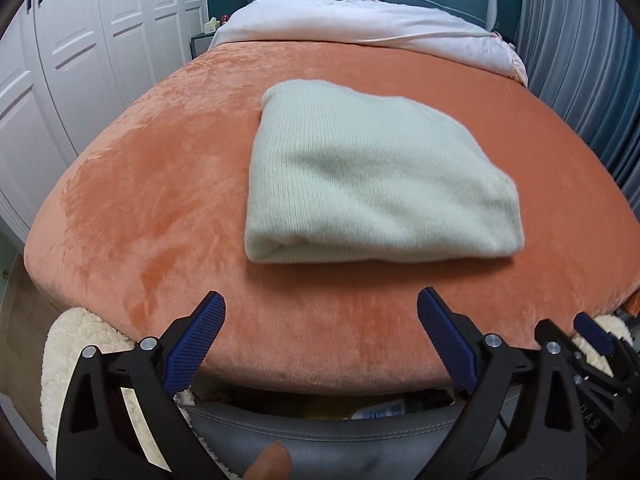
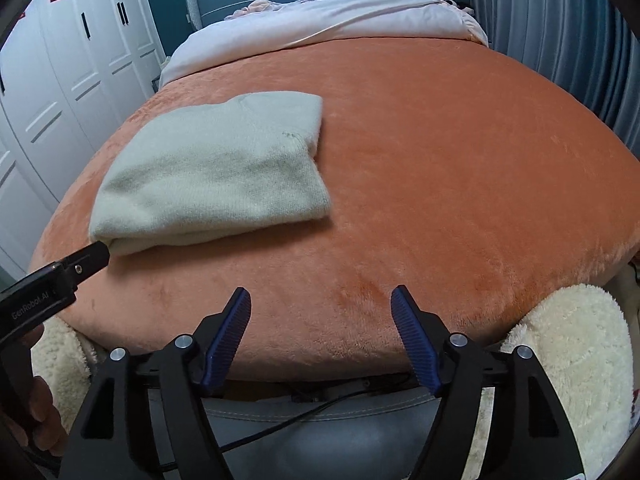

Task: Fold small clothes

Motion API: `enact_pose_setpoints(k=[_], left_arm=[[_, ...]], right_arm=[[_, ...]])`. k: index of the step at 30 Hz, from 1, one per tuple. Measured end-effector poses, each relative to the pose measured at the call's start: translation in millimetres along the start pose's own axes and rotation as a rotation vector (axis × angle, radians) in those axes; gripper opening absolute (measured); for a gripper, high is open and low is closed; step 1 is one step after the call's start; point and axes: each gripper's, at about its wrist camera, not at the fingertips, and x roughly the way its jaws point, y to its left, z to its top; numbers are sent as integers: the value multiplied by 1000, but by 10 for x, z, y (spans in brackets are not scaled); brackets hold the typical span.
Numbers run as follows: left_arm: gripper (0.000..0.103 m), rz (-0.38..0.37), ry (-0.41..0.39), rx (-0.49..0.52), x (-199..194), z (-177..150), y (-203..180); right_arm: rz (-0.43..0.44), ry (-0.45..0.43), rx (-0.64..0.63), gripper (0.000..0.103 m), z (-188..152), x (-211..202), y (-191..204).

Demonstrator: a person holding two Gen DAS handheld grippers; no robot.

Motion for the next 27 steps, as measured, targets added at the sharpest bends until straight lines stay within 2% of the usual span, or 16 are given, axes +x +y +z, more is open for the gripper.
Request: enact_pose_setpoints(k=[5,11,27], left_arm=[[95,45,8,25,78,-178,-35],[94,40,18,-4,118,-262,12],[94,49,4,18,148,-337,-48]], right_arm=[[-23,5,-17,73,-54,65,61],[-34,9,-62,73,-110,104,176],[-34,-2,-89,73,-170,128,252]])
